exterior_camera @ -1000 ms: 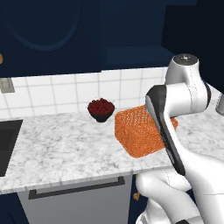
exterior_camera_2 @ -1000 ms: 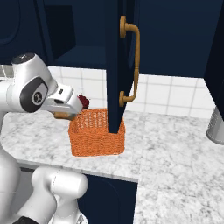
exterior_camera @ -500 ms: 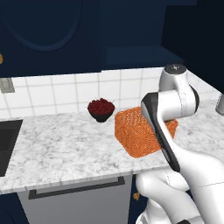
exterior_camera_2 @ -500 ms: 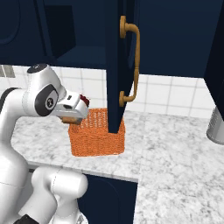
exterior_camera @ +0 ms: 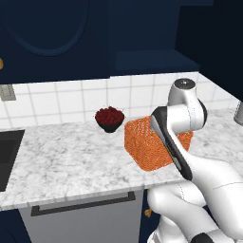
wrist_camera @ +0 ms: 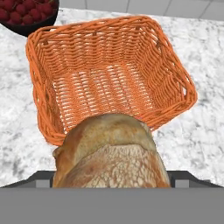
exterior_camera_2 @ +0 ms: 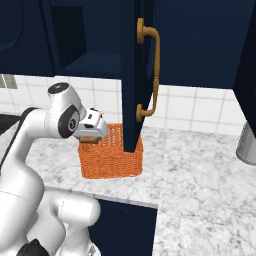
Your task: Open the cabinet, pick up the bread from the cabinet and place it in the basket. Then move the basket to the dining counter.
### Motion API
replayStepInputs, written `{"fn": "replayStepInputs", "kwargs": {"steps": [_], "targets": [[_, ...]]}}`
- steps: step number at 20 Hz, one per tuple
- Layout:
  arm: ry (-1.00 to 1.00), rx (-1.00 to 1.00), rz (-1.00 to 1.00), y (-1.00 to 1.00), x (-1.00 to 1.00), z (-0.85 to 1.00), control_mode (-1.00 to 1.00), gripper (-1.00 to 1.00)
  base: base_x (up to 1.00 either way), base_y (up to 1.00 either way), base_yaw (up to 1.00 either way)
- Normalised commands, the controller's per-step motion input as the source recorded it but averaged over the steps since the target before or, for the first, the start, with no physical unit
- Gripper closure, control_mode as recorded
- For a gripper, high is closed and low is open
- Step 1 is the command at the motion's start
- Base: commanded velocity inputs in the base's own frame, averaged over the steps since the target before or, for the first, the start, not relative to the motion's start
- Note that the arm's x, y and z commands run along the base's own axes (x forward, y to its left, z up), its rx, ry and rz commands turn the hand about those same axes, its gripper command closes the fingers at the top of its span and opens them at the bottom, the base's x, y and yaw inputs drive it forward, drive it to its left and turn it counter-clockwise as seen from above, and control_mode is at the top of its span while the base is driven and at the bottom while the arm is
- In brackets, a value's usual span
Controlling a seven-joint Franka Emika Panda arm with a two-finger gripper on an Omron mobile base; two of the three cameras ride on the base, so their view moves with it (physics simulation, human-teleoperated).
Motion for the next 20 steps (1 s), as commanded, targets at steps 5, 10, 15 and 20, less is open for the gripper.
{"fn": "replayStepInputs", "kwargs": {"steps": [5,10,15,20], "targets": [[0.00,0.02,0.09,-0.02,0.41,-0.30,-1.00,1.00,0.00,0.00,0.00],[0.00,0.06,0.08,-0.05,0.39,-0.34,-1.00,1.00,0.00,0.00,0.00],[0.00,0.03,0.05,0.00,0.37,-0.29,-1.00,1.00,0.00,0.00,0.00],[0.01,0.00,0.04,-0.09,0.25,-0.23,-1.00,1.00,0.00,0.00,0.00]]}}
